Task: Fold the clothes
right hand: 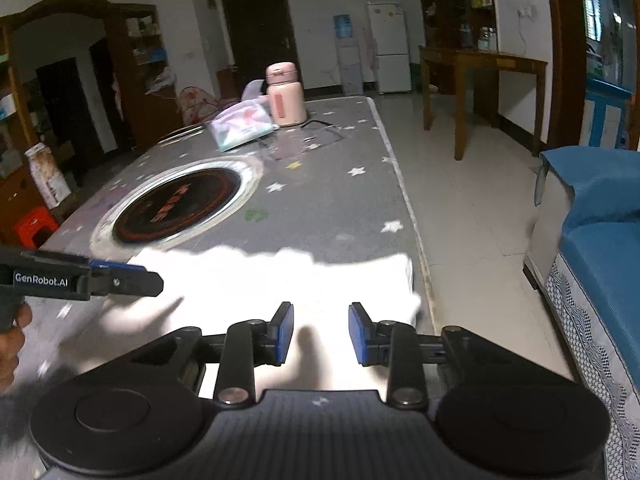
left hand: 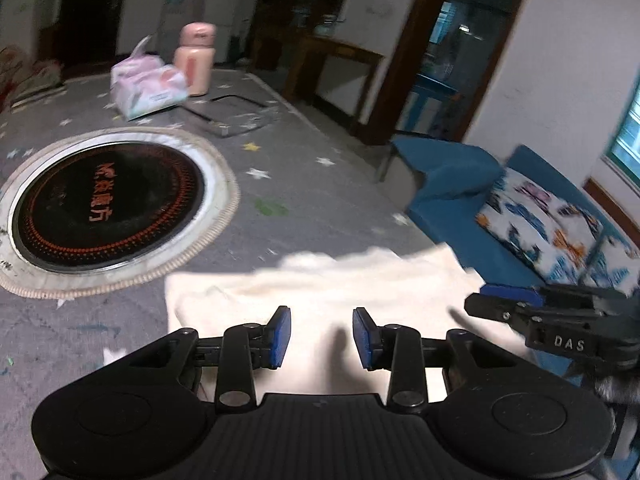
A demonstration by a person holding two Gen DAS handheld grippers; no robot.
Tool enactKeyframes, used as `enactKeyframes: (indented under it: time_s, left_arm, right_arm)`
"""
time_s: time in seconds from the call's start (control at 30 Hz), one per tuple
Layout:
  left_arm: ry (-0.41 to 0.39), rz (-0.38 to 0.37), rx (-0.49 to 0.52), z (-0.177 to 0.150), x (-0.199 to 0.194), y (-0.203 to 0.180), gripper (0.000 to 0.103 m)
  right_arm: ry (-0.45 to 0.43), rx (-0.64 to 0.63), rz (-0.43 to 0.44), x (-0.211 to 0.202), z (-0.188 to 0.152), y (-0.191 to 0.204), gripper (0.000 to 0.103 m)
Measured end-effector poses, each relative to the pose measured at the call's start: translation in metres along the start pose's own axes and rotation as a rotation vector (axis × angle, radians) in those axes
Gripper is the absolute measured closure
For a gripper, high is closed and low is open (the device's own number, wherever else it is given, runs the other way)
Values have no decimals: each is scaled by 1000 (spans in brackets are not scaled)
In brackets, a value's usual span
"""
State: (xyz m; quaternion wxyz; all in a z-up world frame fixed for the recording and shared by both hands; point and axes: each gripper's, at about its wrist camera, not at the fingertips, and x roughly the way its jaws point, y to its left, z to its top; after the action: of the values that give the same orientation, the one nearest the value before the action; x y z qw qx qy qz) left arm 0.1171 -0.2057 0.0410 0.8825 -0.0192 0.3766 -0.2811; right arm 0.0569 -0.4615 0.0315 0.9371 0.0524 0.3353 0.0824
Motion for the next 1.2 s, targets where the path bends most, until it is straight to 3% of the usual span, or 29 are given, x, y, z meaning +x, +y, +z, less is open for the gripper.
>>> enactKeyframes:
  time_s: [0.17,0.33,0.5,0.7,1.03,1.2]
  left_arm:
    - [13,-6,61,-28,-11,-12,68]
    - [5,28,98,-40,-10,-15,66]
    - [-32,6,93,-40,-29,-18,66]
    - [4,50,112,-50,-16,-16,66]
    - [4,44,56,-60,-42,-6,63]
    - [-12,59,51,-69,-67,-6,47]
  right_arm:
    - [-3,-78,-16,-24,-27,13,74]
    - [12,-113,-23,-19,-43,17,73]
    - [-18,-122,-8,-34,-34,31,70]
    - [17,-126,9,-15,-38,42,68]
    - [2,-135,76,-27,-37,69,59]
    - [16,-138,93,-24,-47,85,49]
